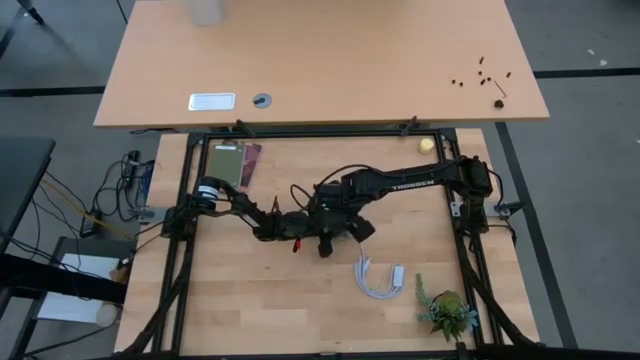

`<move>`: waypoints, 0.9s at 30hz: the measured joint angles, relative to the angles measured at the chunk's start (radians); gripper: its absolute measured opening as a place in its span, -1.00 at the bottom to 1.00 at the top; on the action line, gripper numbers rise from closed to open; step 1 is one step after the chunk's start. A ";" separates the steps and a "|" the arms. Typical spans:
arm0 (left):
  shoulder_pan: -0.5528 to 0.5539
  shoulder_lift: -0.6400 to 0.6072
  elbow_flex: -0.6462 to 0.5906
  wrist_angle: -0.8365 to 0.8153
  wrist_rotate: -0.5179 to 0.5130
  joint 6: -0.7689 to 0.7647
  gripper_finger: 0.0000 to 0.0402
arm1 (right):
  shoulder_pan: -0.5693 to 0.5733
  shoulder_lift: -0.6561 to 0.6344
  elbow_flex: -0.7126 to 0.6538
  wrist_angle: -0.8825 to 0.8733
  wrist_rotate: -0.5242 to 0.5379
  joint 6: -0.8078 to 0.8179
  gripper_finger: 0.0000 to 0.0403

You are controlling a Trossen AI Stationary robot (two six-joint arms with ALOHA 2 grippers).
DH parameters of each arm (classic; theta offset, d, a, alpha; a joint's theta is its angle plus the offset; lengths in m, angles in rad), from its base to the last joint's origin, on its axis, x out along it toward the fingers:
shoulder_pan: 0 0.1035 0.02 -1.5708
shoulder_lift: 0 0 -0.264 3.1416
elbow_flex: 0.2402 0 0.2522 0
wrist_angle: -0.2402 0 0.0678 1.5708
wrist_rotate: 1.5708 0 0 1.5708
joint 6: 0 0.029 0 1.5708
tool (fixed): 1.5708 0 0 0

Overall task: Screw lightbulb
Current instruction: Insert the white lightbulb into the desk lamp

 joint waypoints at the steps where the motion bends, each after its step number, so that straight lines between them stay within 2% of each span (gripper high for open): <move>1: 0.000 0.000 0.000 0.000 0.001 0.000 -0.05 | 0.000 0.000 0.000 0.003 0.000 0.060 0.26; 9: 0.000 0.000 0.000 0.000 0.002 -0.002 -0.05 | -0.003 0.002 0.000 0.030 0.003 0.667 0.33; 16: -0.001 0.000 0.000 -0.002 0.003 -0.023 -0.05 | -0.003 0.004 -0.001 0.049 0.016 1.186 0.31; 23: -0.005 -0.001 0.000 -0.007 0.013 -0.038 -0.05 | -0.003 0.004 -0.002 0.042 0.025 1.545 0.30; 27: -0.006 -0.001 -0.001 -0.007 0.014 -0.038 -0.05 | -0.003 0.005 -0.002 0.044 0.021 1.643 0.34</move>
